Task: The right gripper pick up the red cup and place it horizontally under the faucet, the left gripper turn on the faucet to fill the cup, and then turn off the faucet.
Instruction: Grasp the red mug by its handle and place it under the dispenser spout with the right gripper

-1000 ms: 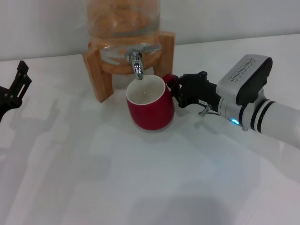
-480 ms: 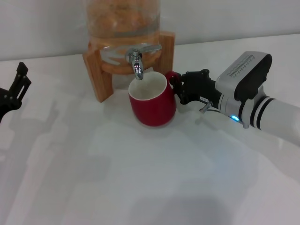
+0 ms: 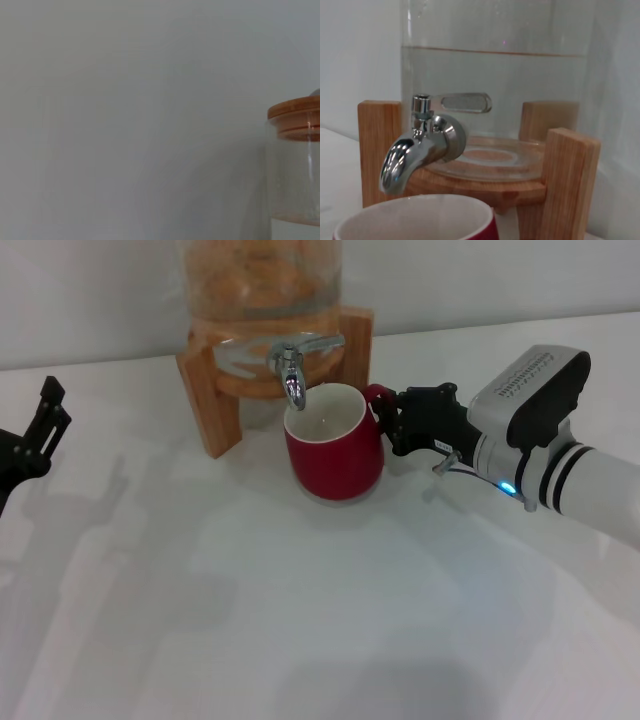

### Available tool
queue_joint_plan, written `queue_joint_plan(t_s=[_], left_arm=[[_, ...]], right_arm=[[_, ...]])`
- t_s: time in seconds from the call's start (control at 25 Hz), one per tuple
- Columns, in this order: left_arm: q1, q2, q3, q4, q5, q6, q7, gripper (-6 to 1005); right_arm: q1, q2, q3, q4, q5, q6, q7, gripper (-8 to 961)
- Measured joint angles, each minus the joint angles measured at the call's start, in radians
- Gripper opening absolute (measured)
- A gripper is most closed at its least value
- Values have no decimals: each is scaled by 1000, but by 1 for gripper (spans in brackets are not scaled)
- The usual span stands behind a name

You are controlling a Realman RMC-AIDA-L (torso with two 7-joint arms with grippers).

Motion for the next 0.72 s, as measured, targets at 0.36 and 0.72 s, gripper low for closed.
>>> queue_joint_plan(t_s=[0.36, 0.72], left_arm=[[0, 1, 0, 2, 5, 3, 0, 804], [0, 1, 14, 1, 2, 6, 0, 804]], right_arm=[[-5, 0, -14, -4, -7, 1, 3, 109], [-2, 0, -42, -10, -7, 25, 3, 110]])
